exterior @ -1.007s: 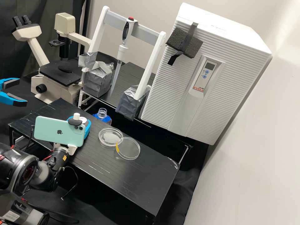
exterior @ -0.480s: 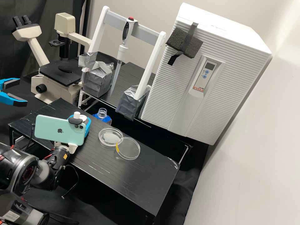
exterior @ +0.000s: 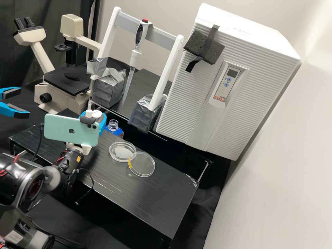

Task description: Close the bottle

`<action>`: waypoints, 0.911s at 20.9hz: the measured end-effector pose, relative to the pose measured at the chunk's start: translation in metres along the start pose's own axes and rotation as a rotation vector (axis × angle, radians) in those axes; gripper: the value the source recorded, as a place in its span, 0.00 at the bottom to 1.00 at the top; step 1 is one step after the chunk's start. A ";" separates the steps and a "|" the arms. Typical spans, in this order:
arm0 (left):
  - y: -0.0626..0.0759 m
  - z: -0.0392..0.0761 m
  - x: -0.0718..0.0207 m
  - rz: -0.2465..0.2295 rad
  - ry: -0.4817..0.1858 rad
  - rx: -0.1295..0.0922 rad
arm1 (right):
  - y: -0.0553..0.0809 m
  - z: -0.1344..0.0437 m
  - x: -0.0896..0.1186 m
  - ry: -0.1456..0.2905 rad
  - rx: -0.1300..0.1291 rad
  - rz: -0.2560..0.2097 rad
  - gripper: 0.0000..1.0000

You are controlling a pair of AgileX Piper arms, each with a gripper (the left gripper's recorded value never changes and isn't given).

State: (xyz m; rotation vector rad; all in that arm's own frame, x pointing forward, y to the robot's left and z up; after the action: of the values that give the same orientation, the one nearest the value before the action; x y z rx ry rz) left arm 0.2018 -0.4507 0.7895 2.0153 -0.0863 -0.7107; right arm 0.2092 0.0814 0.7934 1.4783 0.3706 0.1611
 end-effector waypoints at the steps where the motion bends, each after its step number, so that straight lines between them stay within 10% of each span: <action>1: -0.001 -0.002 -0.0016 0.001 0.012 -0.004 | 0.000 -0.001 0.005 0.003 0.001 0.001 0.00; 19: 0.010 -0.003 -0.0118 0.056 0.054 0.037 | 0.006 0.016 0.036 -0.072 -0.013 0.035 0.00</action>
State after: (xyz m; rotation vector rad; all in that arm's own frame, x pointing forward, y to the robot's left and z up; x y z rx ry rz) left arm 0.1957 -0.4503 0.8043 2.0581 -0.1245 -0.6225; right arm 0.2494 0.0787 0.7945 1.4739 0.2848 0.1374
